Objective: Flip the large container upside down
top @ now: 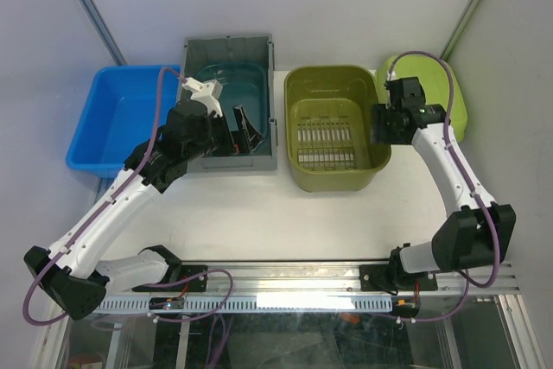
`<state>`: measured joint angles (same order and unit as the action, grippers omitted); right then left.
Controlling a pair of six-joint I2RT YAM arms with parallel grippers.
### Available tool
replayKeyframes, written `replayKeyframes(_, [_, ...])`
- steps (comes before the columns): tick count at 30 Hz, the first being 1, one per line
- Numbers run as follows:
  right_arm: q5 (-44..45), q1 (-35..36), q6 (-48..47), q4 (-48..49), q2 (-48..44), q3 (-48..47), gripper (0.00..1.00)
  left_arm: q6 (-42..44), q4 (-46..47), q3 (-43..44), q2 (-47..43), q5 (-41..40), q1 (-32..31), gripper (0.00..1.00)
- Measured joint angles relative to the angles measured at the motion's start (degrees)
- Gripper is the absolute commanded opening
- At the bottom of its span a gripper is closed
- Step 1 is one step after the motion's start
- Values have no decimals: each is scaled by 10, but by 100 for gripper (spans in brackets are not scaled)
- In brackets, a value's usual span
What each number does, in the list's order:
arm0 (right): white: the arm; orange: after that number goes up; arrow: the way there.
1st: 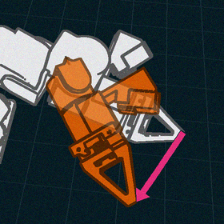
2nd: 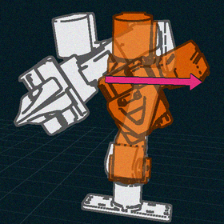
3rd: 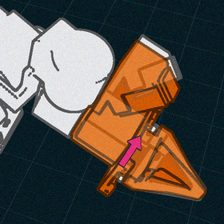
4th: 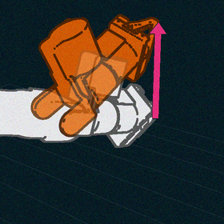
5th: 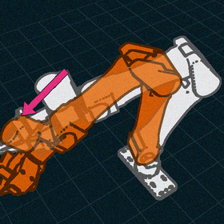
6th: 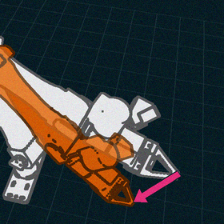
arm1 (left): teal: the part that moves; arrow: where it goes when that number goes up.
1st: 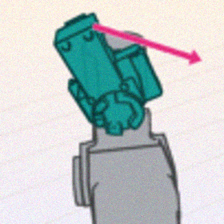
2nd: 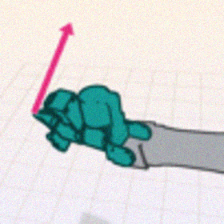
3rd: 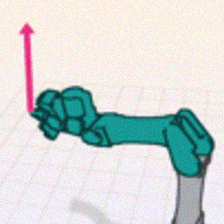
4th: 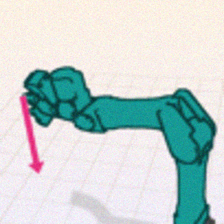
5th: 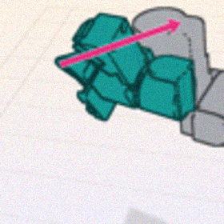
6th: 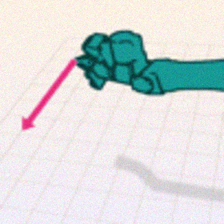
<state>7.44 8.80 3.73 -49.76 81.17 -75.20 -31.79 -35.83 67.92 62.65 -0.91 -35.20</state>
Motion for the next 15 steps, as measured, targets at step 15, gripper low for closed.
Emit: replayKeyframes(15, [-39, 69, 180, 25, -152, -67, 81, 23, -18, 10, 2, -65, 12, 99])
